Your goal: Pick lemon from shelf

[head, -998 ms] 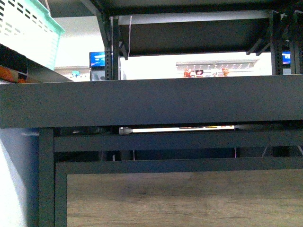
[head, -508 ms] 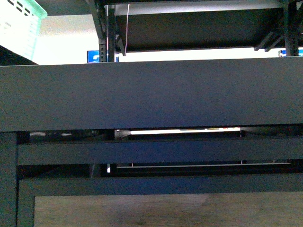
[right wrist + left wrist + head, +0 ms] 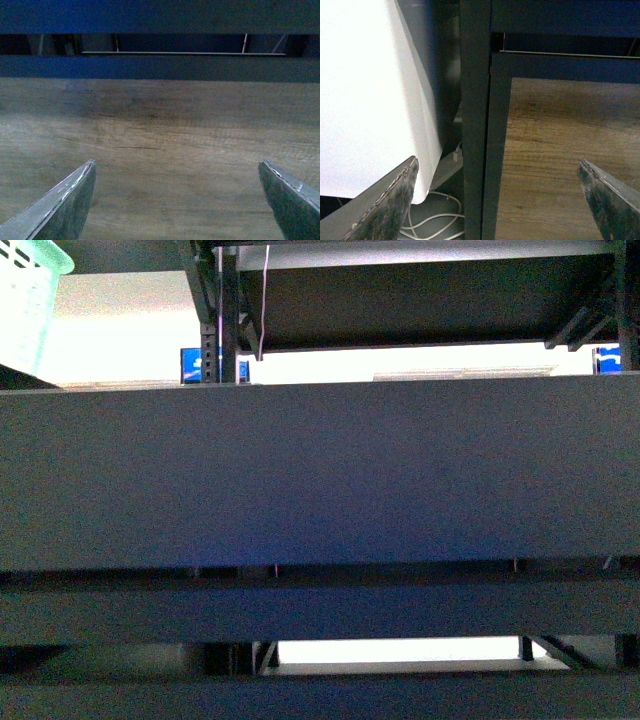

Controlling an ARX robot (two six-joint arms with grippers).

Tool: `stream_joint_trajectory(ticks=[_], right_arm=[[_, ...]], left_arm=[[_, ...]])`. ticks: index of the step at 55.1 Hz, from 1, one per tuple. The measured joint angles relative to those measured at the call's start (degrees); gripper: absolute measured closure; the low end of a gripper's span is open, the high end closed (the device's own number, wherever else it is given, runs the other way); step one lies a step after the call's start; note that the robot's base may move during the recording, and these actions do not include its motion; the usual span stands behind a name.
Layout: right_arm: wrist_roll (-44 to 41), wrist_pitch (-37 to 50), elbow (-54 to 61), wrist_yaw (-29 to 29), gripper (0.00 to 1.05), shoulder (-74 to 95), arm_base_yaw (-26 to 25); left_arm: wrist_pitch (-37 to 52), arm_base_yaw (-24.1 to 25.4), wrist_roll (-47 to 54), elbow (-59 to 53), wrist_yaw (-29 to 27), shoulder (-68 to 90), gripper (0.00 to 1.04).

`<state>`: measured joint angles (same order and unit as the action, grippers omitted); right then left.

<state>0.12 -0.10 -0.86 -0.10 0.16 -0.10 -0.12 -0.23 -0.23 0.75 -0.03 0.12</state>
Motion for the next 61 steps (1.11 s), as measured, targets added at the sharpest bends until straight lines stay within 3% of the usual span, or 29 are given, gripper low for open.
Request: stream_joint_trajectory(ticks=[61], right_arm=[[0.0,0.0,0.0,0.0,0.08,0.0,0.0]], left_arm=[[0.0,0.0,0.0,0.0,0.0,0.0,0.08]])
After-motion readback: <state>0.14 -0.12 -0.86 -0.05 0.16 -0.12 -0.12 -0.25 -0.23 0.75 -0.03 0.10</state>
